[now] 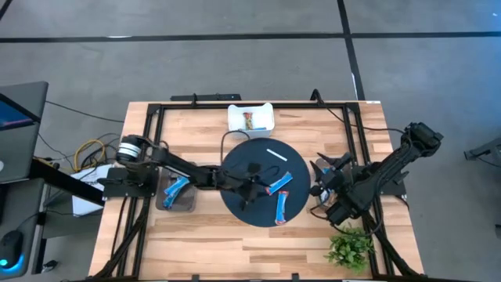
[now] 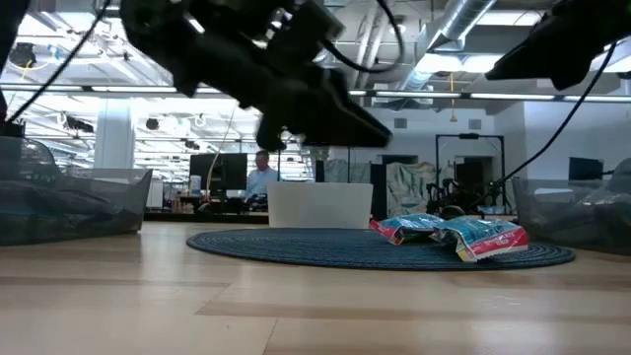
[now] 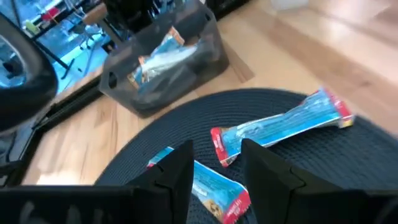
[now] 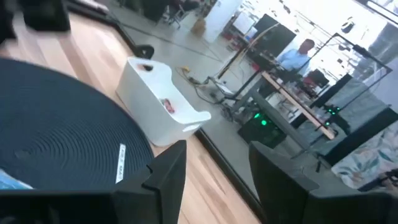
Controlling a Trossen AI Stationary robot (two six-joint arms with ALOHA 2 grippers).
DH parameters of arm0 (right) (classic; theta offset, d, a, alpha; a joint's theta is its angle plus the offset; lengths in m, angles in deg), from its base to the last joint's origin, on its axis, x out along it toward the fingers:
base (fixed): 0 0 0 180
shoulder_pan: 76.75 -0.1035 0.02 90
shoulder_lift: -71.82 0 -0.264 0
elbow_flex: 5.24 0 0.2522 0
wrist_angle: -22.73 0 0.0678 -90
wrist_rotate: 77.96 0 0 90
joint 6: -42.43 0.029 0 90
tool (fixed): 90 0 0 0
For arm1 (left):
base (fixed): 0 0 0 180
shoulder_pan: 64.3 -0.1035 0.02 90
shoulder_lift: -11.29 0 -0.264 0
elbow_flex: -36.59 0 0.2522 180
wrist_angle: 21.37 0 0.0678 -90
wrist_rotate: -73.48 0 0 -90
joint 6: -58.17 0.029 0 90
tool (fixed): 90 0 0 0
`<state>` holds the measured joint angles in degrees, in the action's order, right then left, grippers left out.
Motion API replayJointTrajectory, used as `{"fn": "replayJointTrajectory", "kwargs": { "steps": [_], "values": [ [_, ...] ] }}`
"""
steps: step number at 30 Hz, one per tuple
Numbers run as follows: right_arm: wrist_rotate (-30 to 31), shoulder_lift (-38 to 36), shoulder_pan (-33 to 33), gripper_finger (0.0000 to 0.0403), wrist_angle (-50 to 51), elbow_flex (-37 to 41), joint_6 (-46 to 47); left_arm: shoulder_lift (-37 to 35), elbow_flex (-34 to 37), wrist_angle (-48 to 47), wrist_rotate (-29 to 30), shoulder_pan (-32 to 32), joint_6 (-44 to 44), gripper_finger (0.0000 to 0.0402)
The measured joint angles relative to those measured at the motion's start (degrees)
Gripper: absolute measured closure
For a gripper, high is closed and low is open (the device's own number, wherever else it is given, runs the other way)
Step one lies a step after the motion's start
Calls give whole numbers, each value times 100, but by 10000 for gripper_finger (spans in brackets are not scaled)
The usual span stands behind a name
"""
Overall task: Pick and place Granola Bars by type
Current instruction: Put the red granola bar into the white bin
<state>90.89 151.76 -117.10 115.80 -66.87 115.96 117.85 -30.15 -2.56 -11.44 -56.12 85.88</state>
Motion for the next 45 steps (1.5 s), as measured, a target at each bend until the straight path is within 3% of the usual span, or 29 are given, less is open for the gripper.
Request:
{"fn": "replayJointTrajectory", "kwargs": {
  "steps": [7, 13, 23, 29, 38, 45],
  "values": [
    [44, -14, 1, 235, -33, -1, 15, 863, -906, -473, -37, -186, -304, 274],
    [-24, -15, 1, 240, -75, -1, 15, 1269, -1456, -1049, -460, -373, -804, 255],
    [-159, -14, -1, 243, -196, -1, 2, 1268, -1558, -1612, -478, -608, -1547, 176],
    [-227, -14, -1, 247, -201, -1, 3, 1268, -1553, -1869, -469, -640, -1879, 150],
    [-238, -14, -1, 250, -201, -1, 2, 1253, -1560, -2216, -582, -653, -1959, 160],
    [-238, -14, -1, 255, -201, -3, 2, 1251, -1560, -2335, -937, -701, -1966, 206]
  ]
}}
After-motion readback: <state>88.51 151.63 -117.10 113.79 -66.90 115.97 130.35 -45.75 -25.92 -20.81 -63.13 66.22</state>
